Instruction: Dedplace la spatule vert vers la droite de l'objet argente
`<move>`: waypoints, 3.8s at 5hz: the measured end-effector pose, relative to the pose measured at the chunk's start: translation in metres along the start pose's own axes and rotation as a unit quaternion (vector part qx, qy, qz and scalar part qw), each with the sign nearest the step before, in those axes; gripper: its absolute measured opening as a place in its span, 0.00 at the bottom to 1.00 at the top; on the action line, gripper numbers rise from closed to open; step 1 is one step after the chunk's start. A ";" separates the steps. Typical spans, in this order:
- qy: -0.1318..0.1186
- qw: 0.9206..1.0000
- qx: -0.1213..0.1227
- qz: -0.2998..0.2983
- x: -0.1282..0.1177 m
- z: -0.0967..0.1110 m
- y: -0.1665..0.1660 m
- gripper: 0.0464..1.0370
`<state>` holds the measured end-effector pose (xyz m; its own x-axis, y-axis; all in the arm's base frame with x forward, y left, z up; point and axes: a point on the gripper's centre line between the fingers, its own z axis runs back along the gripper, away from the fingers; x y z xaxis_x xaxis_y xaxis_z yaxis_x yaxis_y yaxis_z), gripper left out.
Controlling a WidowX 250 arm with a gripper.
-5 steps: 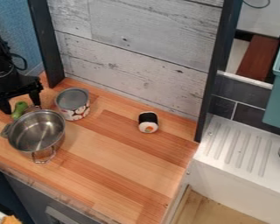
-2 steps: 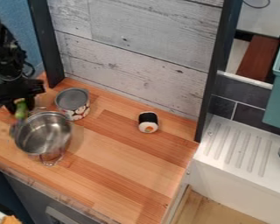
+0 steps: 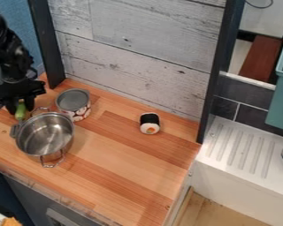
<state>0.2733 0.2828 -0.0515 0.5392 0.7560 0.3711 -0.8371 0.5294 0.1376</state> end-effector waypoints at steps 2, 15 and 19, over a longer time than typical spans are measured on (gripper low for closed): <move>-0.040 0.999 0.002 0.001 -0.001 0.030 0.002 0.39; -0.007 0.992 -0.098 -0.082 -0.189 0.100 -0.178 0.47; 0.010 0.988 -0.141 -0.058 -0.160 0.131 -0.172 0.97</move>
<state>0.3184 0.0206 -0.0147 0.6343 0.6897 0.3491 -0.7119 0.6972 -0.0840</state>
